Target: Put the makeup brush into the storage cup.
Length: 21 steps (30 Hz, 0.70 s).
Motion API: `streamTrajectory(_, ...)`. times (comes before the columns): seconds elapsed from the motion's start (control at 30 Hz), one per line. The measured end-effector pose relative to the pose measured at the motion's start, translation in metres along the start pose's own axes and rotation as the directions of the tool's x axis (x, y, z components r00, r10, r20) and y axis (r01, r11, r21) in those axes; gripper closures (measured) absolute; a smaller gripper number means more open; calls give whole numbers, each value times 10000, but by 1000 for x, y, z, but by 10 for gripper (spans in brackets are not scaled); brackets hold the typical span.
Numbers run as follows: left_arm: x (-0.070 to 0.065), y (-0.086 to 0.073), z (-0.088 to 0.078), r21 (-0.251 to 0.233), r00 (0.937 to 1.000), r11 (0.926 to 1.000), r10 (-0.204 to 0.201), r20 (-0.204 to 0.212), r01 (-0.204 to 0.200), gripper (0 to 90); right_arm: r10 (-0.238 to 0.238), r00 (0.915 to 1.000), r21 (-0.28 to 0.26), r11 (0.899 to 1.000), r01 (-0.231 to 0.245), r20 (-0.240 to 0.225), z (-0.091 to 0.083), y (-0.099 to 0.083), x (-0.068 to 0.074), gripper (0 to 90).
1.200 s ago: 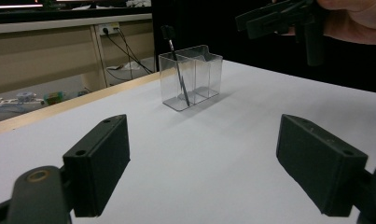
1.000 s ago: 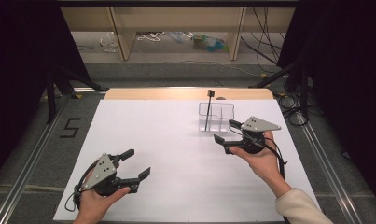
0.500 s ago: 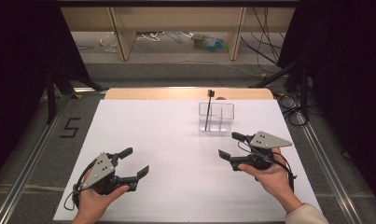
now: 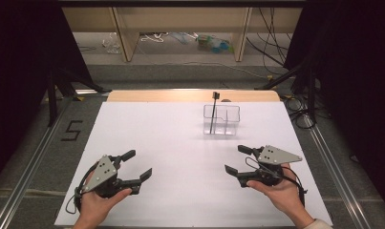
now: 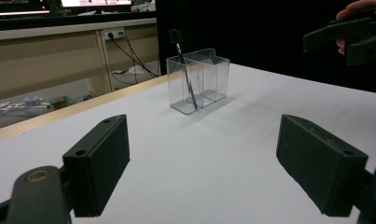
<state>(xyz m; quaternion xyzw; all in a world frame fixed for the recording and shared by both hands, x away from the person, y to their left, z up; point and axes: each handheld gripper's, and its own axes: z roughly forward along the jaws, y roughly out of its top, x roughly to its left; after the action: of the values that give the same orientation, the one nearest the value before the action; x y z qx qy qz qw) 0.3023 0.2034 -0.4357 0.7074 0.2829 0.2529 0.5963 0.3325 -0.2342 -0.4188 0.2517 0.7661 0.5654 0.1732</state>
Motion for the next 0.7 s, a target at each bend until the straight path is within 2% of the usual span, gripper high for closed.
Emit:
streamTrajectory(0.03,0,0,0,21,10000,10000,-3,-3,3,171,-40,10000,-53,10000,40,11,0,-1,0,189)
streamTrajectory(0.1,0,0,0,44,10000,10000,-40,-28,40,171,-59,10000,173,9998,58,60,-2,-3,2,189)
streamTrajectory(0.2,1,0,0,78,10000,9999,89,-25,-89,171,-22,10000,77,10000,22,38,-3,-6,3,189)
streamTrajectory(0.23,1,-1,0,100,10000,9999,58,-28,-58,171,-147,9998,225,9996,144,127,-5,-6,3,189)
streamTrajectory(0.3,1,-1,1,63,10000,10000,49,13,-49,171,-25,9999,267,9996,23,108,-6,-7,4,188)
streamTrajectory(0.53,-1,-2,2,204,9999,9997,-111,28,111,173,-133,9997,527,9985,121,221,-10,-11,4,185)
streamTrajectory(0.67,-1,-3,2,259,9999,9995,-154,49,153,173,-188,9996,415,9990,179,222,-9,-12,3,182)
streamTrajectory(0.7,0,-3,3,165,9998,9997,-179,122,177,173,-197,9995,622,9979,181,240,-10,-11,3,182)
